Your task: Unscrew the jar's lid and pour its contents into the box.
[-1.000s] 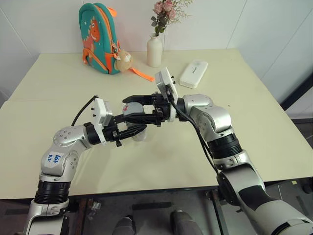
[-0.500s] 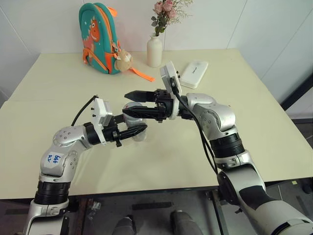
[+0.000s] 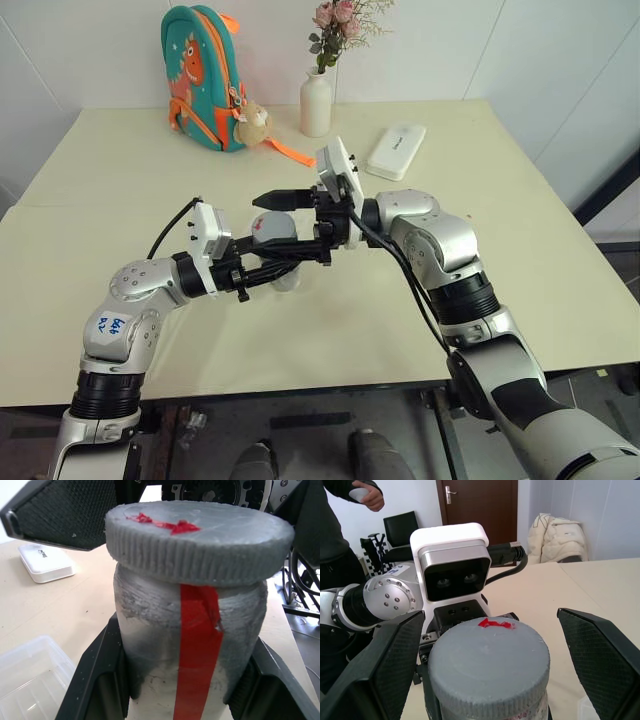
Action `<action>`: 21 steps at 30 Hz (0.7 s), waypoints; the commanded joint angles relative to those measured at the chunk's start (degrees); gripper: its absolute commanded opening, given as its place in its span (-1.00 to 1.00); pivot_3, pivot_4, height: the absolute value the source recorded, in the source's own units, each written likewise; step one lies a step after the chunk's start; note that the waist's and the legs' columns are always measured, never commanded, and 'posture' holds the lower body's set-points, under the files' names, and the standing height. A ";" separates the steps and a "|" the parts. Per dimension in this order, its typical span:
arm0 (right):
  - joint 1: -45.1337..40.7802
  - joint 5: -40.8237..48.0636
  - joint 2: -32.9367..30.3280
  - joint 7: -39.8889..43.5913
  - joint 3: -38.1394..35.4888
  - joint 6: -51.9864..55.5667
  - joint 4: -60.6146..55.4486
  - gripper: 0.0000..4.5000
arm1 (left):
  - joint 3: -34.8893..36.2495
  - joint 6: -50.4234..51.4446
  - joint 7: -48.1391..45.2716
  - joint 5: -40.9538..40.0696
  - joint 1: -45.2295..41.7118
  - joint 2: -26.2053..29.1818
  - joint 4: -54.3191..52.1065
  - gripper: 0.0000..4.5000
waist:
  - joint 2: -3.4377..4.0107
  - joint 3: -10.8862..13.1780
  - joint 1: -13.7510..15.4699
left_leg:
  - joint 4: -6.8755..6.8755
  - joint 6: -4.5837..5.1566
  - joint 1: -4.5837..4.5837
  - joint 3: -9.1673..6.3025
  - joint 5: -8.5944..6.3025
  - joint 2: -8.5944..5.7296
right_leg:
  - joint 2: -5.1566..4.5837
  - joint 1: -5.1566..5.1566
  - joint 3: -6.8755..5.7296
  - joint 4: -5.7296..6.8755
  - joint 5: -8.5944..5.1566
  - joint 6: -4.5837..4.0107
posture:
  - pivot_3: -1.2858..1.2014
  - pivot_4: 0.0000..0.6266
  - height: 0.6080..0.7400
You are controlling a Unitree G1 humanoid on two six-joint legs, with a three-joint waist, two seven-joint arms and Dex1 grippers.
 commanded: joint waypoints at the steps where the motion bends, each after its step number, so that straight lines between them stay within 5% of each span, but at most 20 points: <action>1: -1.18 0.09 0.10 -0.26 -0.79 -1.26 -0.97 0.98 | 1.14 -0.68 -0.19 -1.60 -0.45 0.27 -2.08 -0.14 | 0.00 0.00 -0.01 | 0.00 0.00 0.00 0.00 0.00 0.00 | 0.00 0.00 0.00 0.00 0.00 0.00 | 0.03 -0.52 1.00; 6: -1.13 0.02 0.19 -0.05 -0.94 -1.29 -0.73 0.98 | 1.15 -0.65 -0.15 -1.59 -0.43 0.31 -2.16 -0.14 | 0.00 0.00 -0.01 | 0.00 0.00 0.00 0.00 0.00 0.00 | 0.00 0.00 0.00 0.00 0.00 0.00 | 0.03 -0.52 1.00; 12: -0.87 -0.03 0.32 -0.20 -1.25 -1.35 -0.38 0.30 | 1.13 -0.68 -0.12 -1.60 -0.58 0.31 -2.08 -0.14 | 0.00 0.00 -0.04 | 0.00 0.00 0.00 0.00 0.00 0.00 | 0.00 0.00 0.00 0.00 0.00 0.00 | 0.03 -0.52 1.00; 21: -1.86 7.59 2.58 -3.73 -6.75 7.43 -1.38 0.30 | 1.24 -0.63 -0.23 -1.54 -0.67 0.44 -2.00 -0.14 | 0.00 0.00 0.03 | -0.01 0.00 0.00 0.00 0.00 0.00 | 0.00 0.00 0.00 0.01 0.00 0.00 | 0.03 -0.52 1.00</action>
